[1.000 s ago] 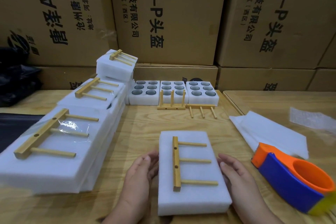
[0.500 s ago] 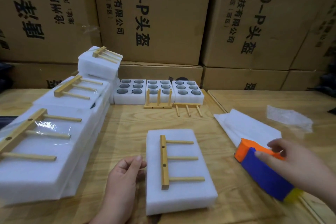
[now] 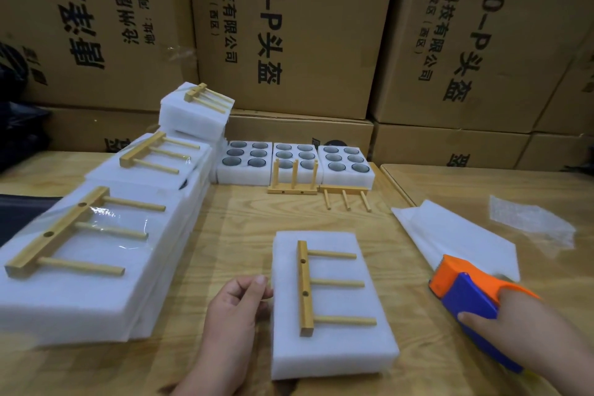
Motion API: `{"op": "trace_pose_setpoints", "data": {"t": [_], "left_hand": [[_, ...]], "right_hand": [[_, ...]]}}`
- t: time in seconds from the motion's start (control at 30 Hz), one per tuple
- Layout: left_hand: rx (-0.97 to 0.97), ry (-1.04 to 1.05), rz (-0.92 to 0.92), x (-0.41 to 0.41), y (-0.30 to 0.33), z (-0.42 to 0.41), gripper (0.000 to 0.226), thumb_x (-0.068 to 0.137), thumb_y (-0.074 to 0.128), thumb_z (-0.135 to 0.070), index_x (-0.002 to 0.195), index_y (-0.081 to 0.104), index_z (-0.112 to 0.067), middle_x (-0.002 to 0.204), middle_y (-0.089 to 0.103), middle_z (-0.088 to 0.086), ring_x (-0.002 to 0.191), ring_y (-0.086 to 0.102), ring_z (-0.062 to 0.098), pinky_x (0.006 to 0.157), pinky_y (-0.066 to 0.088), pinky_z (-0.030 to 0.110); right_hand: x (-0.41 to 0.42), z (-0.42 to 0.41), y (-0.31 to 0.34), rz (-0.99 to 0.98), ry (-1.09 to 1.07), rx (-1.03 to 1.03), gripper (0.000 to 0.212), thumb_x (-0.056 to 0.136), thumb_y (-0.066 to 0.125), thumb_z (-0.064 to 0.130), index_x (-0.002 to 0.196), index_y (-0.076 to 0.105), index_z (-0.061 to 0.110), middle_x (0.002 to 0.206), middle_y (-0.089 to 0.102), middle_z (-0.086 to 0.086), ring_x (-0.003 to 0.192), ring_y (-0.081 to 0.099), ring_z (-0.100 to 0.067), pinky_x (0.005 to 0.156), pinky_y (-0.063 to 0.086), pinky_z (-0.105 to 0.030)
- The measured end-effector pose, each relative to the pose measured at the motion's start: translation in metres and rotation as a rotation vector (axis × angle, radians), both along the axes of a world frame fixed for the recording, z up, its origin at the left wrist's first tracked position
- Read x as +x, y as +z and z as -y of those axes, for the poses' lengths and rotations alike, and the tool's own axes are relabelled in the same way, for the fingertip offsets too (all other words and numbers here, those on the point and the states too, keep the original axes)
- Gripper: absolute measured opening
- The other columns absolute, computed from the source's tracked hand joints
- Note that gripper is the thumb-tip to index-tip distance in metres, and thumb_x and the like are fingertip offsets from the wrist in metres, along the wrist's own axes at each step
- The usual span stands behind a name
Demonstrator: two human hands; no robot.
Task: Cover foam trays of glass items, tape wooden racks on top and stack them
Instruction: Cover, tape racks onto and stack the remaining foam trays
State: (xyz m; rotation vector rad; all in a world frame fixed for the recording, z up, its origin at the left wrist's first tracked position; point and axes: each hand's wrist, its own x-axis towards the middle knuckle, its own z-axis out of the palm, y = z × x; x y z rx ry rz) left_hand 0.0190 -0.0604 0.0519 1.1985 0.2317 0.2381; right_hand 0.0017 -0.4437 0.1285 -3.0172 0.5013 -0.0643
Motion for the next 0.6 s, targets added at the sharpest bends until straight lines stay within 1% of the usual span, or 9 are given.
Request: {"op": "trace_pose_setpoints", "data": {"t": [0.1, 0.17, 0.27, 0.33, 0.4, 0.47, 0.53, 0.57, 0.6], "left_hand": [[-0.011, -0.002, -0.013, 0.001, -0.001, 0.000, 0.021, 0.091, 0.071, -0.023, 0.070, 0.073, -0.023, 0.086, 0.073, 0.015, 0.080, 0.064, 0.032, 0.082, 0.051, 0.047], [-0.009, -0.009, -0.006, 0.000, 0.001, -0.001, 0.016, 0.086, 0.073, -0.028, 0.071, 0.073, -0.022, 0.086, 0.073, 0.015, 0.081, 0.064, 0.032, 0.083, 0.051, 0.048], [-0.014, -0.016, -0.011, -0.002, 0.003, -0.001, 0.016, 0.078, 0.074, -0.036, 0.073, 0.073, -0.021, 0.085, 0.074, 0.015, 0.078, 0.064, 0.030, 0.080, 0.051, 0.046], [-0.008, -0.033, -0.031, -0.004, 0.004, -0.001, 0.014, 0.083, 0.073, -0.030, 0.073, 0.073, -0.021, 0.086, 0.074, 0.016, 0.077, 0.064, 0.031, 0.080, 0.050, 0.048], [0.006, -0.020, -0.036, -0.006, 0.005, 0.000, 0.021, 0.092, 0.068, -0.019, 0.071, 0.073, -0.021, 0.084, 0.072, 0.016, 0.078, 0.063, 0.031, 0.081, 0.049, 0.047], [0.064, 0.110, 0.031, -0.013, 0.015, 0.002, 0.025, 0.096, 0.063, -0.008, 0.074, 0.070, -0.015, 0.083, 0.069, 0.017, 0.075, 0.064, 0.020, 0.078, 0.051, 0.033], [0.115, 0.263, 0.216, -0.028, 0.040, 0.007, 0.012, 0.092, 0.068, -0.009, 0.084, 0.067, -0.017, 0.084, 0.065, 0.017, 0.070, 0.062, 0.004, 0.069, 0.050, 0.015], [0.115, 0.280, 0.321, -0.037, 0.055, 0.013, 0.008, 0.084, 0.071, -0.017, 0.088, 0.067, -0.021, 0.085, 0.066, 0.011, 0.072, 0.062, 0.002, 0.068, 0.049, 0.013], [0.137, 0.226, 0.396, -0.045, 0.069, 0.020, 0.018, 0.076, 0.071, -0.026, 0.093, 0.068, -0.028, 0.087, 0.069, 0.004, 0.077, 0.063, 0.003, 0.071, 0.050, 0.014]], "right_hand": [[-0.002, 0.002, -0.001, 0.011, -0.002, -0.008, 0.038, 0.076, 0.067, 0.065, 0.077, 0.048, 0.032, 0.072, 0.059, 0.010, 0.067, 0.056, -0.001, 0.052, 0.036, -0.019], [-0.005, 0.003, -0.001, 0.049, -0.014, 0.027, 0.040, 0.077, 0.069, 0.064, 0.076, 0.050, 0.029, 0.072, 0.059, 0.009, 0.066, 0.056, -0.002, 0.052, 0.037, -0.021], [-0.013, -0.001, 0.005, 0.165, -0.057, 0.148, 0.045, 0.075, 0.074, 0.062, 0.069, 0.056, 0.021, 0.058, 0.061, 0.003, 0.057, 0.058, -0.009, 0.051, 0.041, -0.031], [-0.022, -0.009, 0.018, 0.234, -0.067, 0.276, 0.049, 0.070, 0.073, 0.067, 0.066, 0.062, 0.019, 0.051, 0.063, 0.003, 0.050, 0.061, -0.012, 0.051, 0.045, -0.034], [-0.037, -0.023, 0.038, 0.289, -0.067, 0.519, 0.061, 0.059, 0.068, 0.080, 0.067, 0.072, 0.020, 0.056, 0.069, 0.009, 0.049, 0.064, -0.010, 0.054, 0.047, -0.034], [-0.049, -0.040, 0.055, 0.335, -0.084, 0.861, 0.057, 0.052, 0.070, 0.082, 0.079, 0.079, 0.031, 0.067, 0.075, 0.004, 0.056, 0.070, -0.009, 0.057, 0.052, -0.036], [-0.060, -0.061, 0.064, 0.340, -0.014, 1.278, 0.049, 0.054, 0.085, 0.060, 0.088, 0.081, 0.025, 0.084, 0.079, -0.008, 0.068, 0.076, -0.018, 0.056, 0.059, -0.033], [-0.065, -0.069, 0.064, 0.358, 0.050, 1.441, 0.050, 0.053, 0.086, 0.050, 0.091, 0.081, 0.017, 0.091, 0.079, -0.012, 0.071, 0.077, -0.022, 0.055, 0.060, -0.032], [-0.065, -0.078, 0.064, 0.388, 0.077, 1.567, 0.050, 0.054, 0.084, 0.044, 0.093, 0.081, 0.013, 0.096, 0.078, -0.014, 0.074, 0.077, -0.025, 0.056, 0.061, -0.035]]}}
